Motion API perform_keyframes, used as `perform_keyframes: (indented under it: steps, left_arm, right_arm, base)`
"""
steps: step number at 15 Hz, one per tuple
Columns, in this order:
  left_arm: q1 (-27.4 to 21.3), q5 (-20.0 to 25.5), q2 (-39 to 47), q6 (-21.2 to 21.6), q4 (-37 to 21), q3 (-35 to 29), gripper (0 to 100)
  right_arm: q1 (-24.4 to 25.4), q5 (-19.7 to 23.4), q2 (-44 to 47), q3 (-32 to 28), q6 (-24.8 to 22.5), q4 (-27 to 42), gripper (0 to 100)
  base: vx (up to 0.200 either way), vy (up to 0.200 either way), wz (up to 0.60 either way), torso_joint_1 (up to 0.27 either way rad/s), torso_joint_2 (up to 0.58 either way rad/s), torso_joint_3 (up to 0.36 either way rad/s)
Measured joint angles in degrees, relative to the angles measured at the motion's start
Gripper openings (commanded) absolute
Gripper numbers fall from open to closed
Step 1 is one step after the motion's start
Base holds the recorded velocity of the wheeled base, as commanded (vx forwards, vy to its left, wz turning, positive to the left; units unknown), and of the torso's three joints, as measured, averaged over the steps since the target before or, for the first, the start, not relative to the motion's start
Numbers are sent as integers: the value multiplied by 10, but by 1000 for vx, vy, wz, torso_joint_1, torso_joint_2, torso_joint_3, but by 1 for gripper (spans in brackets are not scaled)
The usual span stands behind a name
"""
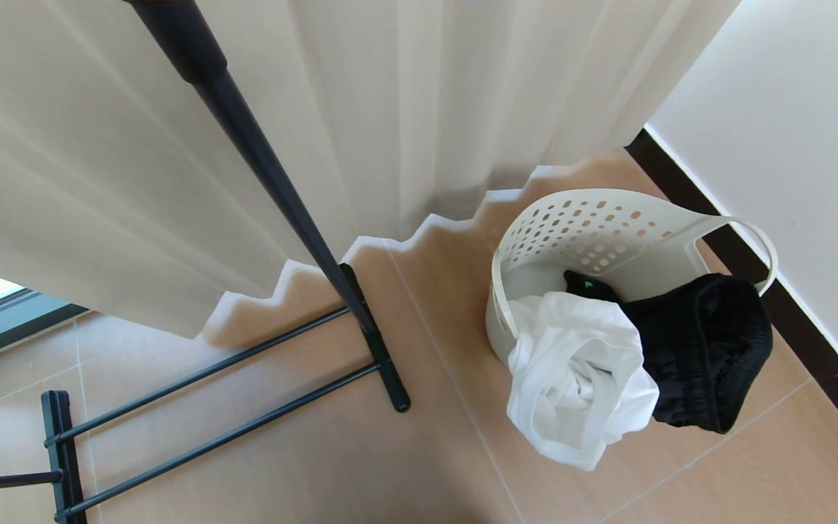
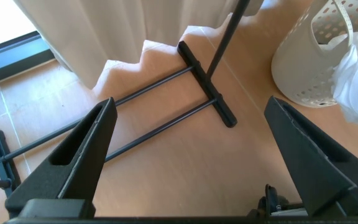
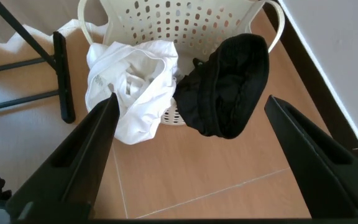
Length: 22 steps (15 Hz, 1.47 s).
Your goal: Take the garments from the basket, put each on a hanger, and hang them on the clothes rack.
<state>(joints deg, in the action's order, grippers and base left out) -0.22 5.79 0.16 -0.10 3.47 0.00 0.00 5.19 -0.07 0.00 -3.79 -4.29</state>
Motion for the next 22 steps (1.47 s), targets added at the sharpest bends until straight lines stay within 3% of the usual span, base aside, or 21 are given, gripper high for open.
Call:
perform_keyframes:
  steps: [4,8,11,14,16,18,20,22]
  left_arm:
    - [0,0,0,0,0,0,100]
    - [0,0,0,0,0,0,100]
    - [0,0,0,0,0,0,100]
    - [0,1,0,0,0,0,100]
    - [0,1,0,0,0,0,100]
    - [0,0,0,0,1,0,100]
    - [0,0,0,0,0,0,100]
    - [0,0,0,0,0,0,100]
  right_arm:
    - [-1,-7,5,0,-4,11,100]
    - [4,0,90,0,-20,10,100]
    - [33,5,207,-16,-85,-1,100]
    - [79,-3,348,-65,-185,-3,100]
    - [110,-30,452,-118,-281,-4,100]
    - [153,-87,559,-185,-360,-7,100]
    - [219,-168,654,-251,-399,-17,100]
    - [268,-212,744,-305,-422,-37,100]
  base:
    - [0,0,0,0,0,0]
    - [0,0,0,0,0,0]
    - [0,0,0,0,0,0]
    - [0,0,0,0,0,0]
    - [0,0,0,0,0,0]
    - [0,0,0,0,0,0]
    - [0,0,0,0,0,0]
    - [0,0,0,0,0,0]
